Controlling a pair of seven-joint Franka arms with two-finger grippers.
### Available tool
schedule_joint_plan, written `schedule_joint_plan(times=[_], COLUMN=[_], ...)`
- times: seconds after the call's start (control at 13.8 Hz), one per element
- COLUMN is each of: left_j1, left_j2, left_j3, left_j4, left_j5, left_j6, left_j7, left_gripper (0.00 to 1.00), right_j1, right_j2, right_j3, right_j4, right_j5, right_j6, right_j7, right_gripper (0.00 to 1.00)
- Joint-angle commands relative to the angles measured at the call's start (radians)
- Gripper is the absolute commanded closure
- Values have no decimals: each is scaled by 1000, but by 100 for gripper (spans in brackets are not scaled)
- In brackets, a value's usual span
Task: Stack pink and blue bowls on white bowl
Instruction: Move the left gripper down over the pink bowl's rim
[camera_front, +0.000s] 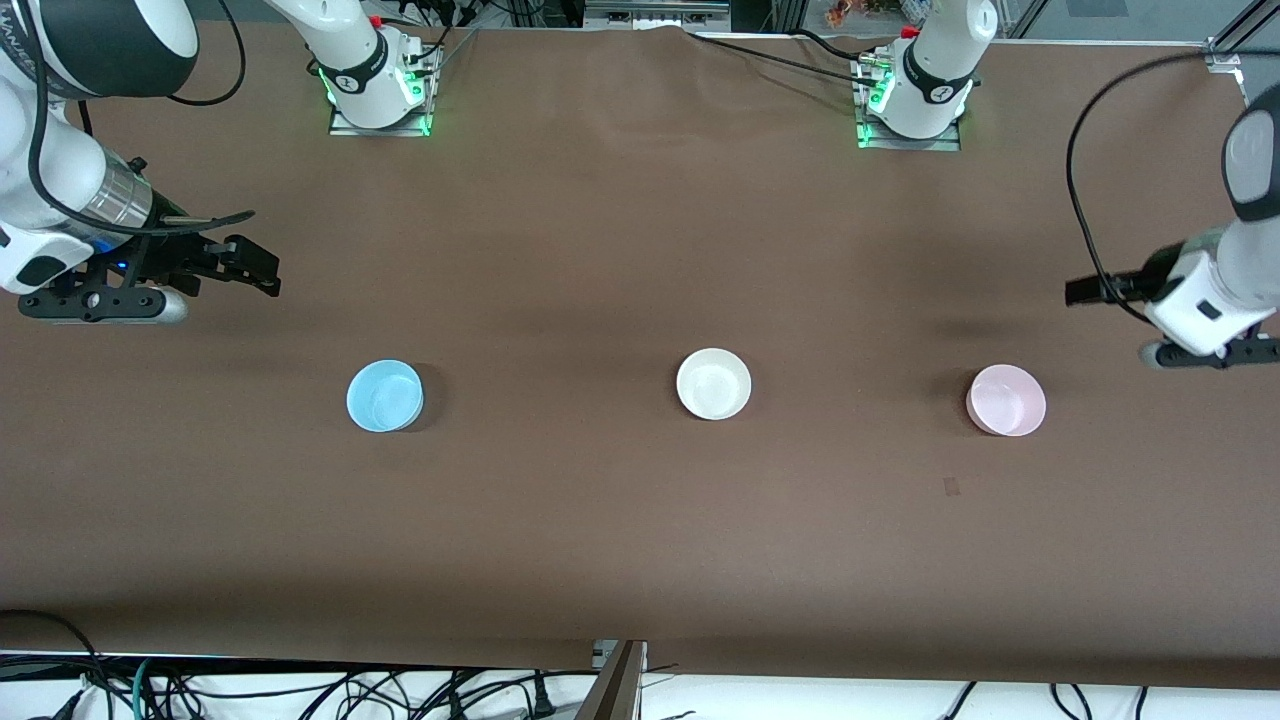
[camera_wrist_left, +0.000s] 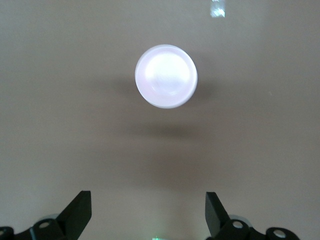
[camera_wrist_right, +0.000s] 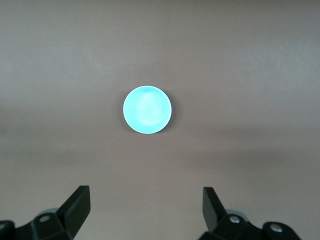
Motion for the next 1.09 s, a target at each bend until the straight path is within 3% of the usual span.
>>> schedule_joint_plan(times=[0.0, 0.14, 0.51, 1.01], left_j1=[55, 115, 124, 103], left_j2=[107, 167, 336, 426], left_j3=[-5, -6, -5, -12], left_j4=[82, 119, 127, 38], left_j5=[16, 3, 38, 41], left_j6=[68, 106, 327, 330], left_j7=[-5, -3, -6, -5], left_gripper=[0, 0, 0, 0], right_j1=[-5, -5, -5, -5], right_j2=[2, 2, 2, 2], right_j3=[0, 0, 0, 0], right_j4=[20, 20, 20, 20], right_j5=[15, 15, 15, 17], right_j6=[-22, -22, -22, -22], right_j7=[-18, -18, -18, -18], right_gripper=[1, 1, 1, 1])
